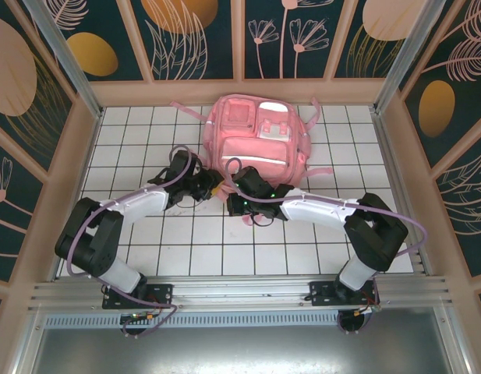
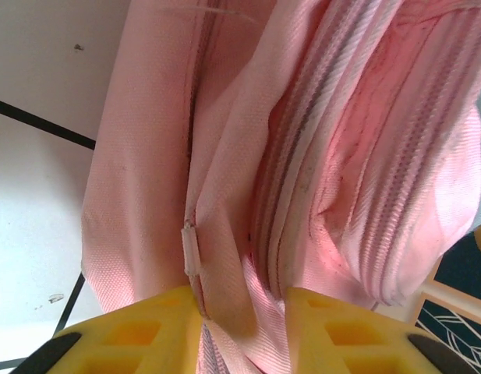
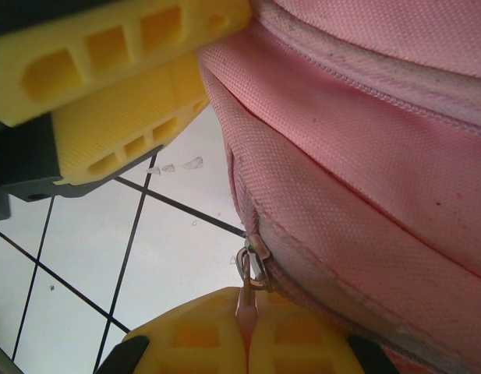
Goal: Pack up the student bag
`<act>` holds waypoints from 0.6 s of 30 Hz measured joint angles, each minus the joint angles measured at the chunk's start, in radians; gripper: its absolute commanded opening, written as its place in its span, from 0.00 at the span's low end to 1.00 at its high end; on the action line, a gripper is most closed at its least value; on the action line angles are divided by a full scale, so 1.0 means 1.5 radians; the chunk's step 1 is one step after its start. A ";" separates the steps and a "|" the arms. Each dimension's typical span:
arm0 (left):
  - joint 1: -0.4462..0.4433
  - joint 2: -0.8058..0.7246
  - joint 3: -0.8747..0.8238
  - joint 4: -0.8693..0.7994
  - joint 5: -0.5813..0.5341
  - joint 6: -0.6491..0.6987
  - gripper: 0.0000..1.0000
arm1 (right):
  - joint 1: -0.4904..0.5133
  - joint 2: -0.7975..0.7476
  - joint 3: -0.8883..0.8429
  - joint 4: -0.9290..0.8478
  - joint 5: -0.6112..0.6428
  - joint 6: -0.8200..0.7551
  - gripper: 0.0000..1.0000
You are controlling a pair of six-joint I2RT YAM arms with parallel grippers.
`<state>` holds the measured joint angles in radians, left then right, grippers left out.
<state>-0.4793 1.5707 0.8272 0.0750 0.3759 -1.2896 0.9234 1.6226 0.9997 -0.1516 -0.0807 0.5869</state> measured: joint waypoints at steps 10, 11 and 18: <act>-0.003 0.020 0.033 -0.039 -0.023 0.019 0.00 | -0.001 0.000 0.000 0.004 0.008 -0.001 0.00; -0.004 0.020 0.044 -0.054 -0.032 0.024 0.00 | -0.001 0.000 -0.001 0.004 0.010 -0.001 0.00; 0.015 0.008 0.093 -0.113 -0.070 0.055 0.00 | -0.027 -0.060 -0.060 0.006 0.021 -0.003 0.00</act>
<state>-0.4564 1.5829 0.9665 -0.0948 0.2710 -1.2072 0.8825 1.5322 0.9096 -0.1432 -0.0490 0.5827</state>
